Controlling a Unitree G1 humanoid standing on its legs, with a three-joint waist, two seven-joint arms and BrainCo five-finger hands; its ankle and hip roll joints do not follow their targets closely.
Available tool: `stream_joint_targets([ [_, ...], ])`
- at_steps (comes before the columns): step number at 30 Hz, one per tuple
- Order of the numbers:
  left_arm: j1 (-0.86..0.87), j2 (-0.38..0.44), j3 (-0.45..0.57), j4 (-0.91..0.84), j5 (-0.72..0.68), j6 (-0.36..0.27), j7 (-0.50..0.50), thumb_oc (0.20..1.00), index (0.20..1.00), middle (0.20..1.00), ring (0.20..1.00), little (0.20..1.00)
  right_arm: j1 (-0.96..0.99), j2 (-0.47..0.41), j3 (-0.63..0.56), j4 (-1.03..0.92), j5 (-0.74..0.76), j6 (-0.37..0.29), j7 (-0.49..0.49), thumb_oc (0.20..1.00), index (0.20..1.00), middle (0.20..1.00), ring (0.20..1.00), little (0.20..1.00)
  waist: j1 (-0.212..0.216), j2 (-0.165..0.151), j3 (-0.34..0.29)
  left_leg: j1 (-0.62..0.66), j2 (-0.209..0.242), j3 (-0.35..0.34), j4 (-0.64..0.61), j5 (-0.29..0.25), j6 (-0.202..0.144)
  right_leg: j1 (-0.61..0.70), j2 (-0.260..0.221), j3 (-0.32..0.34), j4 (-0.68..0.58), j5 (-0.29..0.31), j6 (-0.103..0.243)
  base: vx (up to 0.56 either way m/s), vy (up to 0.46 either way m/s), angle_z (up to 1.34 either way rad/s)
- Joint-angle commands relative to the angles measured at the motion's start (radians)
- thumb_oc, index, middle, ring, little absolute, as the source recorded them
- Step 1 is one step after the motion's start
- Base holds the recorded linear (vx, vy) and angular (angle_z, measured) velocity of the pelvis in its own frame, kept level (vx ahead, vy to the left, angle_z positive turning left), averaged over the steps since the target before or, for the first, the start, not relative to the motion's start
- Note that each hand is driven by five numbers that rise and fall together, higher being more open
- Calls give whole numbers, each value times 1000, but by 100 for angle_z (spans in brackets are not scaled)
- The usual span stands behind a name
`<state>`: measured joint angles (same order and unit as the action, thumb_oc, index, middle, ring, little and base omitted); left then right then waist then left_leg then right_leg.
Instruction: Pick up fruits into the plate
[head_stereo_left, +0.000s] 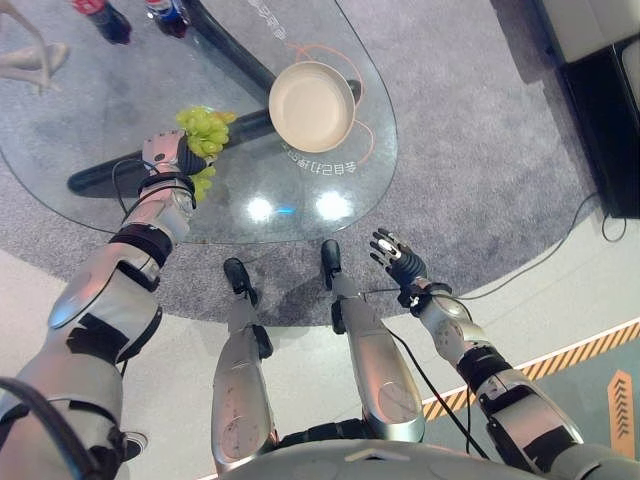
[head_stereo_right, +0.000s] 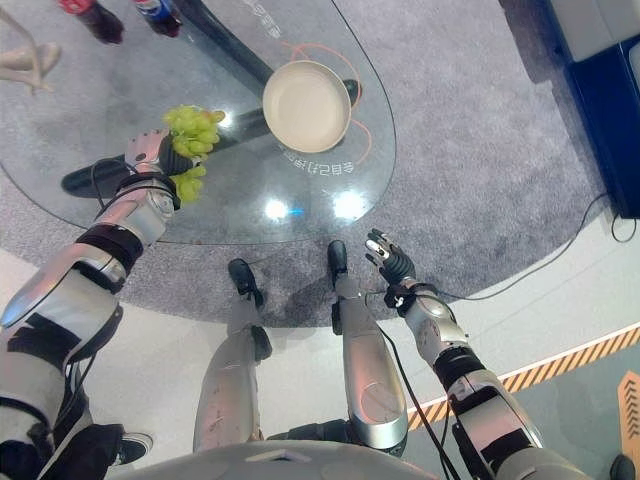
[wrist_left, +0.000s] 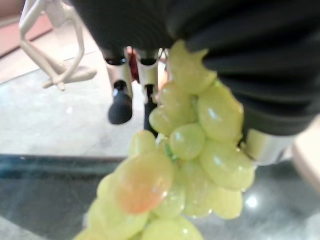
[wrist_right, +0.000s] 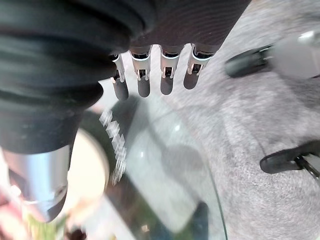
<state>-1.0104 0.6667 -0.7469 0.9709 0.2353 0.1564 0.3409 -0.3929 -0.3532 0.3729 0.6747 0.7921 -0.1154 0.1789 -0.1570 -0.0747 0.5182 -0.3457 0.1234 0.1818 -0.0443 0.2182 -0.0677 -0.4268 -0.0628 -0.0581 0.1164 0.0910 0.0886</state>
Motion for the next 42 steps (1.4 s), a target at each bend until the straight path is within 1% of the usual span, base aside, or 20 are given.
stream_joint_targets([
  [1,35,90,100,-113,56,-39,-70,200,200,200,200,200,-12,-117,-40,-117,-68,7,2,1000,1000,1000,1000,1000,26,60,-12,57,-52,-44,55,-124,-25,64,39,-57,25,-52,-16,112,31,18],
  [2,59,119,104,-173,59,-32,-96,200,200,200,200,200,-12,-137,-49,-146,-80,18,4,1000,1000,1000,1000,1000,32,64,-25,72,-54,-44,52,-128,-25,81,34,-64,19,-52,-13,134,24,20],
  [3,72,142,109,-211,64,-41,-130,200,200,200,200,200,-11,-152,-53,-169,-94,18,6,1000,1000,1000,1000,1000,36,65,-35,84,-56,-45,47,-129,-24,95,31,-67,13,-53,-11,82,10,13],
  [4,78,153,112,-228,67,-41,-144,200,200,200,200,200,-9,-159,-56,-176,-93,21,6,1000,1000,1000,1000,1000,38,66,-39,90,-56,-44,45,-130,-24,102,30,-69,11,-54,-11,83,19,18],
  [5,105,191,120,-295,85,-48,-175,200,200,200,200,200,-5,-183,-68,-208,-127,16,18,1000,1000,1000,1000,1000,46,70,-57,110,-58,-43,35,-131,-24,126,26,-77,0,-55,-8,78,31,15],
  [6,113,208,124,-314,101,-70,-197,200,200,200,200,200,-8,-194,-70,-223,-147,12,26,1000,1000,1000,1000,1000,49,73,-66,121,-60,-44,30,-131,-23,139,24,-80,-5,-56,-8,106,39,10],
  [8,130,255,126,-372,111,-89,-235,200,200,200,200,200,-9,-225,-83,-251,-159,19,50,1000,1000,1000,1000,1000,56,77,-80,154,-60,-44,17,-136,-24,176,19,-87,-12,-66,-6,102,32,6],
  [9,143,275,132,-393,118,-112,-255,200,200,200,200,200,-9,-237,-91,-266,-168,27,60,1000,1000,1000,1000,1000,60,80,-96,162,-61,-45,11,-133,-24,188,18,-89,-20,-62,-5,108,38,9],
  [12,188,345,150,-493,163,-148,-319,200,200,200,200,200,5,-275,-115,-319,-205,33,107,1000,1000,1000,1000,1000,70,86,-133,207,-63,-43,-10,-135,-25,244,9,-98,-45,-66,0,130,42,13],
  [13,201,373,160,-532,183,-168,-353,200,200,200,200,200,10,-293,-121,-342,-230,36,132,1000,1000,1000,1000,1000,74,85,-150,227,-63,-41,-17,-136,-24,269,4,-102,-56,-67,2,131,22,8],
  [17,229,434,182,-642,265,-226,-455,200,200,200,200,200,14,-348,-132,-414,-260,54,181,1000,1000,1000,1000,1000,86,80,-205,272,-67,-46,-23,-143,-21,329,-6,-110,-81,-65,6,138,7,9],
  [20,252,480,192,-725,318,-295,-552,200,200,200,200,200,13,-386,-138,-459,-274,86,230,1000,1000,1000,1000,1000,96,79,-251,308,-72,-49,-24,-154,-17,374,-16,-118,-100,-62,11,160,22,7],
  [21,252,499,184,-757,338,-346,-600,200,200,200,200,200,2,-413,-134,-479,-278,106,263,1000,1000,1000,1000,1000,101,78,-277,326,-75,-53,-25,-159,-14,396,-22,-124,-110,-60,12,159,34,4],
  [24,213,531,148,-838,332,-414,-679,200,200,200,200,200,-31,-461,-116,-501,-234,170,332,1000,1000,1000,1000,1000,114,75,-327,363,-80,-59,-25,-170,-11,443,-35,-143,-128,-56,18,191,27,8],
  [25,184,546,118,-878,311,-443,-708,200,200,200,200,200,-49,-483,-101,-509,-190,218,371,1000,1000,1000,1000,1000,121,72,-361,387,-83,-61,-26,-177,-8,469,-38,-153,-138,-53,20,205,18,19],
  [28,125,546,58,-912,284,-502,-723,200,200,200,200,200,-78,-489,-74,-502,-111,299,449,1000,1000,1000,1000,1000,132,67,-401,422,-88,-67,-27,-191,-3,512,-42,-167,-156,-52,23,162,12,16],
  [30,86,540,20,-941,254,-532,-731,200,200,200,200,200,-88,-478,-54,-497,-80,350,488,1000,1000,1000,1000,1000,141,66,-425,445,-92,-75,-31,-200,-1,539,-43,-178,-165,-54,26,145,10,8],
  [32,53,531,-13,-967,211,-550,-732,200,200,200,200,200,-94,-472,-35,-494,-58,384,521,1000,1000,1000,1000,1000,145,66,-441,462,-94,-81,-32,-208,0,559,-45,-187,-171,-56,28,115,11,17],
  [40,20,452,-57,-1035,143,-631,-736,200,200,200,200,200,-96,-413,35,-485,-54,466,573,1000,1000,1000,1000,1000,154,65,-475,505,-98,-91,-36,-225,3,609,-44,-198,-187,-61,30,74,5,9],
  [42,15,437,-62,-1057,139,-640,-738,200,200,200,200,200,-100,-396,53,-480,-40,479,576,1000,1000,1000,1000,1000,156,66,-475,510,-98,-91,-37,-228,4,614,-44,-200,-189,-63,30,30,-4,8],
])
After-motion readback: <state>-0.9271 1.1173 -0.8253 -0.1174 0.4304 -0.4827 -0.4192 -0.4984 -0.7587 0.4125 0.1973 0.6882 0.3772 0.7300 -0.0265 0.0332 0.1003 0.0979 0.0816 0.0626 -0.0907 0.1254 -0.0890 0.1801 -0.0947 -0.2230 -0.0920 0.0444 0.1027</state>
